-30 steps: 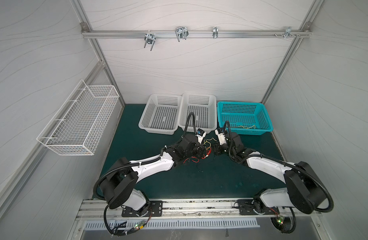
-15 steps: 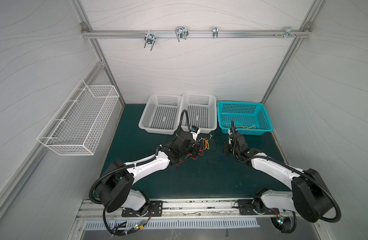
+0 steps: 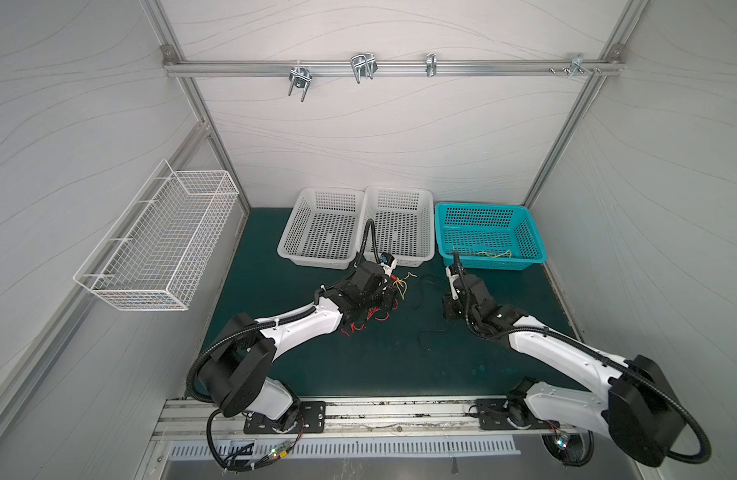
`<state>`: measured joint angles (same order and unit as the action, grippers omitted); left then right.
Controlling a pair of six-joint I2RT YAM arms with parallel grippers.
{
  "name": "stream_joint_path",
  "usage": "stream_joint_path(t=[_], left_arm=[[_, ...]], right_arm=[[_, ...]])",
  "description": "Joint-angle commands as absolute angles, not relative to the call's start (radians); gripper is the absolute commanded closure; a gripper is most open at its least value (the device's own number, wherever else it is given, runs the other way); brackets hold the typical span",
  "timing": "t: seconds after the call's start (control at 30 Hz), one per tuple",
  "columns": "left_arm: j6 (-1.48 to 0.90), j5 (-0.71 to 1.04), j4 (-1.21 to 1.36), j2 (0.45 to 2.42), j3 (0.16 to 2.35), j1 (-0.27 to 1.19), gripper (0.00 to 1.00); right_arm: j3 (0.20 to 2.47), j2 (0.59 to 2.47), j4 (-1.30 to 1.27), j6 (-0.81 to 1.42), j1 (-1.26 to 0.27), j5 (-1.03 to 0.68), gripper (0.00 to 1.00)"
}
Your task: Untangle the cables
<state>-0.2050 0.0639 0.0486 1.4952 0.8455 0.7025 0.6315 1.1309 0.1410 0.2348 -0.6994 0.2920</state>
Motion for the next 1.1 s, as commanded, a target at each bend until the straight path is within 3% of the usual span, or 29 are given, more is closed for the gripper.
stream_joint_path(t=[0.0,0.23,0.47,0.87,1.07], left_arm=[[-0.202,0.114,0.049,1.522,0.904,0.708,1.00],[-0.145,0.151,-0.009,1.554,0.946,0.745,1.00],[-0.148,0.186,0.002,1.526,0.939,0.752,1.00],[-0.210,0.241,0.150,1.403,0.872,0.712,1.00],[-0.244,0.245,0.169,1.445,0.886,0.706,1.00]], right_arm=[[0.695,1.093,0.095,0.161,-0.720,0.251,1.00],[0.791,1.137,0.093,0.165,-0.720,0.335,1.00],[0.868,1.303,0.195,0.235,-0.679,0.388,1.00],[0.728,1.263,0.174,0.282,-0.582,0.295,1.00],[0.646,1.085,0.093,0.229,-0.582,0.196,0.80]])
